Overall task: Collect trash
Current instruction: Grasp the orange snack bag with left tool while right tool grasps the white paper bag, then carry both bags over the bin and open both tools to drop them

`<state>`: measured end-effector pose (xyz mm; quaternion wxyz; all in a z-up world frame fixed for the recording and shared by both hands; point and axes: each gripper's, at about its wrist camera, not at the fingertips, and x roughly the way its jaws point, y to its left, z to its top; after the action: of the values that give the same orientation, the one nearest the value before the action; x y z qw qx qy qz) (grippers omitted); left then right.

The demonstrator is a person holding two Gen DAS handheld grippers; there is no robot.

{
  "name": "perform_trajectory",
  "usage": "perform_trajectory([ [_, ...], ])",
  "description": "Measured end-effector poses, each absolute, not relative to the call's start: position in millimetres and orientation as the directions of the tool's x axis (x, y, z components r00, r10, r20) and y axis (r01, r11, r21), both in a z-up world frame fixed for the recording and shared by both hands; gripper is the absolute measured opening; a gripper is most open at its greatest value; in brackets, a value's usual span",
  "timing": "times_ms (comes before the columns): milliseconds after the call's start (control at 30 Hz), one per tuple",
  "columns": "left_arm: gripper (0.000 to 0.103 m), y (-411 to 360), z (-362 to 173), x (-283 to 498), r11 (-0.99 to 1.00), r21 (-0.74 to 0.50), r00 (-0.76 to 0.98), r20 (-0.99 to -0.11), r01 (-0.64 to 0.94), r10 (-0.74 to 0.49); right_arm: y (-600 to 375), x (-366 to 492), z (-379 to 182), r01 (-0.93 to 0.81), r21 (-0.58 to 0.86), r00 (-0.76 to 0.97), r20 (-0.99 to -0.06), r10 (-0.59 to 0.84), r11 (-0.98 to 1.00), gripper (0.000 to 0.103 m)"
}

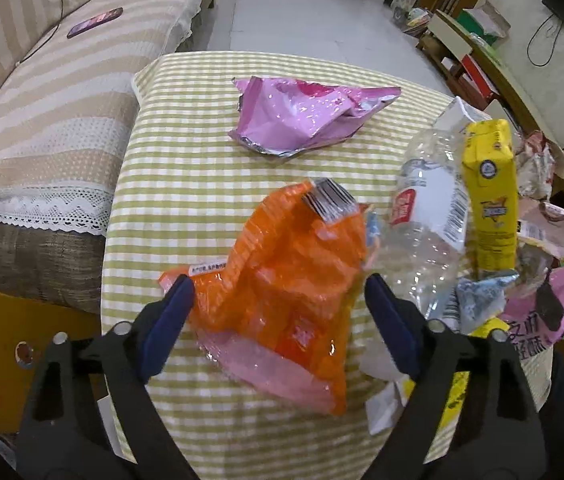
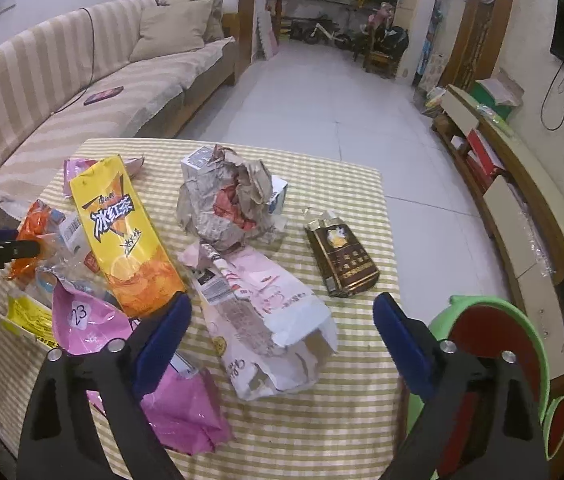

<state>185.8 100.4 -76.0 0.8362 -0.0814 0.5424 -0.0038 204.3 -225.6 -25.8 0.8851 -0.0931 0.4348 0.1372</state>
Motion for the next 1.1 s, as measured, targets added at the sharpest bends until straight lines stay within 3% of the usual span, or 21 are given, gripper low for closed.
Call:
perform_trajectory([
  [133,0.072,102.5,-76.4,187.1,0.985,-0.158,0.422,-0.9,-0.072,-0.114,-223.4,206.9,-31.1,-0.341,-0.022,0.566,-0.803,0.187,0.94,0.08],
  [233,0.063,99.0,-74.8,186.7,0.988,-0.149,0.429,-0.896,-0.05,-0.113,-222.1,205.7,-33.0,-0.345,-0.023,0.566,-0.802,0.188,0.938,0.062],
  [300,0.061,96.7,-74.7,187.6,0.989,-0.142,0.429,-0.897,-0.045,-0.109,-223.0,204.4,-31.6,-0.346,-0.02,0.57,-0.799,0.194,0.938,0.056],
  [367,0.056,96.6,-74.2,187.4,0.991,-0.128,0.43,-0.898,-0.041,-0.098,-224.9,202.8,-28.5,-0.348,-0.04,0.58,-0.794,0.182,0.937,0.038],
  [533,0.049,95.9,-70.1,183.8,0.993,-0.112,0.439,-0.894,-0.034,-0.086,-224.8,197.0,-23.0,-0.378,-0.024,0.569,-0.794,0.212,0.925,0.028],
  [1100,0.048,97.4,-28.9,154.9,0.991,-0.111,0.515,-0.855,-0.07,-0.06,-235.4,154.7,20.2,-0.417,0.062,0.614,-0.716,0.331,0.907,0.027],
])
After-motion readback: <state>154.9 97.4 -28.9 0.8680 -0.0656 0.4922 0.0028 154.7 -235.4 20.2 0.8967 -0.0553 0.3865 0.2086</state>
